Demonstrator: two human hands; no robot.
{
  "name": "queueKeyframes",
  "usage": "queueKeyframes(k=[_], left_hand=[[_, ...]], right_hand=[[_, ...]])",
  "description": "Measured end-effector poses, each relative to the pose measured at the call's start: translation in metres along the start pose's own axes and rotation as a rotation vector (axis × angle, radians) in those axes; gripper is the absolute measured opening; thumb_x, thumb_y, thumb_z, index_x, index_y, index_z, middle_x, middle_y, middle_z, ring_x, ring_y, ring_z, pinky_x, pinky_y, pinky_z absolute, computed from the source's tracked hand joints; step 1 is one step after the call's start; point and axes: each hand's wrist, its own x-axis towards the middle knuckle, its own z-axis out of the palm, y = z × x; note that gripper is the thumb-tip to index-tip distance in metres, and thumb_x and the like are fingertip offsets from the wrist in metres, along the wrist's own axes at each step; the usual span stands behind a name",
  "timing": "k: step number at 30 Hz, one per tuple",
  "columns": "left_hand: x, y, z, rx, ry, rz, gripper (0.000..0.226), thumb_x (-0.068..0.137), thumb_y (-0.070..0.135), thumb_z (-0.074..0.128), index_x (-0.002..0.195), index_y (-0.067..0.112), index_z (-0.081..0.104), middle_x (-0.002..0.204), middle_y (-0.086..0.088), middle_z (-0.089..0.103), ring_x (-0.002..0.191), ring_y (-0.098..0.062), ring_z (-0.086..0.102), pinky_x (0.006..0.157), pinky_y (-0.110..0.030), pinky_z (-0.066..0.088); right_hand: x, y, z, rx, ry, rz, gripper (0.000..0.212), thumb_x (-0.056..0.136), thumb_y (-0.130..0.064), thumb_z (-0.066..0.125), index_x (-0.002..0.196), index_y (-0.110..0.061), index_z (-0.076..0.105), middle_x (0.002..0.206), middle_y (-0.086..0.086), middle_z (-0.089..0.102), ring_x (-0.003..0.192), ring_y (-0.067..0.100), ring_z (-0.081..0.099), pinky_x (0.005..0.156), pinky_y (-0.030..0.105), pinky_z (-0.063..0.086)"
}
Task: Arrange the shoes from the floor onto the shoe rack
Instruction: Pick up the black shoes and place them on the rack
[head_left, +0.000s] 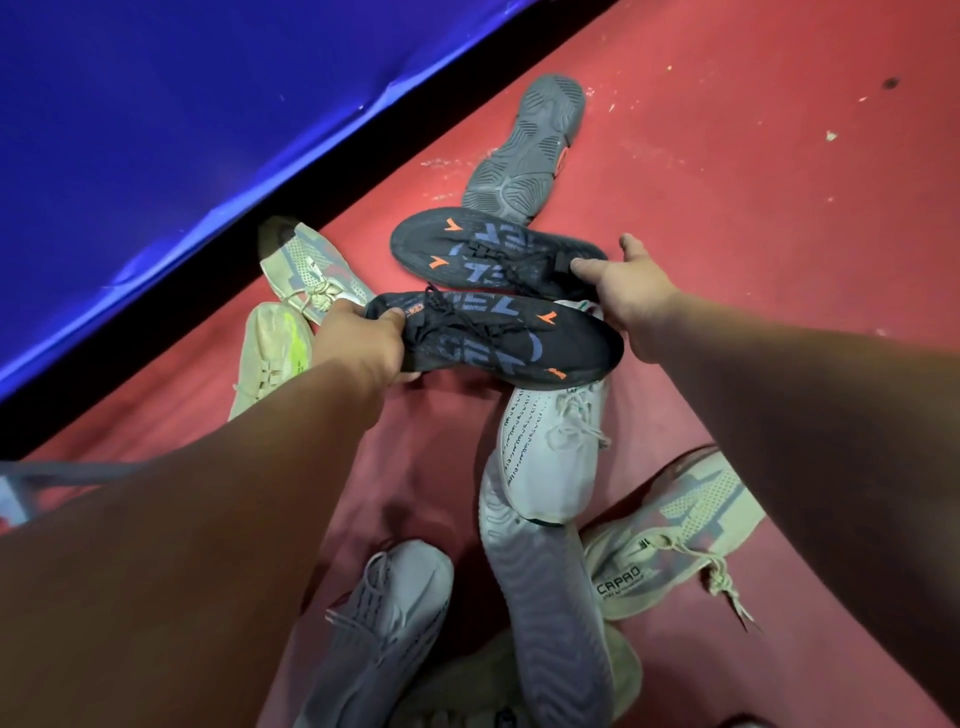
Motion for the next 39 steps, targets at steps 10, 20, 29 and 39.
queueKeyframes(k=[10, 20, 29, 39], left_hand=[[-0.004, -0.010, -0.003, 0.045, -0.025, -0.041, 0.021, 0.100, 0.024, 0.062, 0.114, 0.012, 0.053, 0.100, -0.007, 0.063, 0.065, -0.031, 0.073, 0.066, -0.048, 0.064], [-0.015, -0.022, -0.031, -0.018, 0.035, -0.122, 0.020, 0.091, 0.029, 0.071, 0.093, 0.014, 0.056, 0.095, -0.012, 0.067, 0.074, -0.033, 0.072, 0.070, -0.051, 0.063], [-0.076, 0.012, -0.079, 0.006, 0.114, -0.087, 0.035, 0.079, 0.039, 0.073, 0.093, 0.008, 0.068, 0.085, -0.010, 0.071, 0.067, -0.034, 0.074, 0.066, -0.049, 0.064], [-0.215, 0.050, -0.111, -0.026, -0.170, -0.117, 0.018, 0.083, 0.019, 0.073, 0.093, 0.005, 0.068, 0.080, -0.014, 0.077, 0.068, -0.028, 0.076, 0.073, -0.052, 0.063]], right_hand=[[0.004, 0.015, 0.006, -0.031, 0.110, -0.036, 0.043, 0.073, -0.042, 0.076, 0.106, -0.033, 0.050, 0.108, 0.002, 0.071, 0.097, 0.027, 0.072, 0.086, 0.052, 0.061], [-0.018, -0.001, 0.013, 0.040, 0.045, 0.033, 0.027, 0.074, -0.019, 0.078, 0.092, -0.006, 0.063, 0.077, 0.009, 0.065, 0.047, 0.015, 0.058, 0.043, 0.023, 0.047], [-0.081, -0.024, -0.012, 0.093, 0.015, 0.077, 0.036, 0.068, -0.020, 0.078, 0.099, -0.005, 0.069, 0.089, 0.012, 0.072, 0.072, 0.026, 0.069, 0.073, 0.042, 0.063], [-0.219, -0.038, -0.053, 0.084, 0.001, 0.107, 0.015, 0.084, -0.019, 0.068, 0.096, -0.012, 0.064, 0.073, 0.008, 0.061, 0.054, 0.020, 0.054, 0.056, 0.029, 0.047]])
